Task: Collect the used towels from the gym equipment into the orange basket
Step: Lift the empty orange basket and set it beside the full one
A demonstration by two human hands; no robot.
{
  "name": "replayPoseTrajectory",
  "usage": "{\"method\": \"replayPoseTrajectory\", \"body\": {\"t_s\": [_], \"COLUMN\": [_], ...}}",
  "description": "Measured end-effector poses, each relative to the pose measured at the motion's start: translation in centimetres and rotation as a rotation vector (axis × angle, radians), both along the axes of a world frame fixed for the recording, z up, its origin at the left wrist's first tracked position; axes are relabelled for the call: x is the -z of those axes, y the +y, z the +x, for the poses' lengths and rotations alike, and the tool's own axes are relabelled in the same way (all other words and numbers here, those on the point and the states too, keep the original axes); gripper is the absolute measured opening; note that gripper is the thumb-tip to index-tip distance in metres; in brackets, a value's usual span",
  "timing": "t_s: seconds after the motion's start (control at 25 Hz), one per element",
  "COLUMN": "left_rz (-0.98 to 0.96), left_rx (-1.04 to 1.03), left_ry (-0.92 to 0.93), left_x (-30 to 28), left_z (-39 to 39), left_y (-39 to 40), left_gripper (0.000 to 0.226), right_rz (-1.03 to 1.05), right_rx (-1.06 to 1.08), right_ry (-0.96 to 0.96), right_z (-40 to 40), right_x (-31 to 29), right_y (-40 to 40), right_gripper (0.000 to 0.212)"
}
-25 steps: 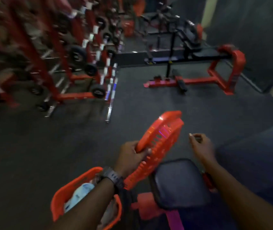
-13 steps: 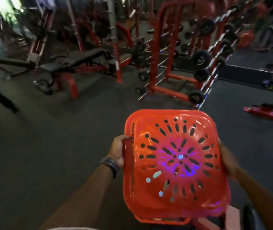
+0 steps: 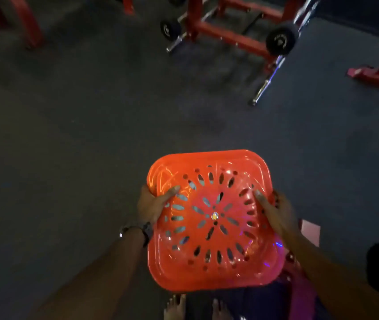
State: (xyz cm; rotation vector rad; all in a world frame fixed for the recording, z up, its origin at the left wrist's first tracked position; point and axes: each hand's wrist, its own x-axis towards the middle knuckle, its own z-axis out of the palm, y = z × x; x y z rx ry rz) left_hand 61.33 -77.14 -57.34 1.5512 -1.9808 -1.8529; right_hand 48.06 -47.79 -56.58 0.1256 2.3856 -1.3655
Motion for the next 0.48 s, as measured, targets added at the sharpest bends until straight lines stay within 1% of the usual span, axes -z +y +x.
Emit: {"method": "replayPoseTrajectory", "body": {"t_s": [0.12,0.24,0.32,0.4,0.48], "left_rz": [0.009,0.013,-0.058,-0.152,-0.196], "left_rx": [-0.004,0.016,0.054,0.095,0.139], "left_ry": [-0.050,-0.103,-0.132,-0.182,-0.244], "left_x": [5.6,8.6,10.6,12.2,13.5], "left_z": [-1.4,-2.0,-2.5,-3.5,-4.2], "left_y": [0.2,0.9,0.8,0.2,0.1], "left_gripper": [0.097,0.105,0.110,0.108,0.108], "right_rz": [0.069,0.204,0.274,0.297,0.328], "right_rx": [-0.014,-0.095,-0.124,-0.165,-0.217], "right_ry": [-0.054,-0.085,-0.090,-0.093,-0.110], "right_z": [-1.3,-1.9,-2.2,-2.3,-2.8], "right_x": [5.8,8.8,10.5,11.5,12.1], "right_y": [-0.4,-0.9,-1.1,-1.6,-1.9], "right_gripper": [0.046,0.052,0.060,0.065,0.068]}}
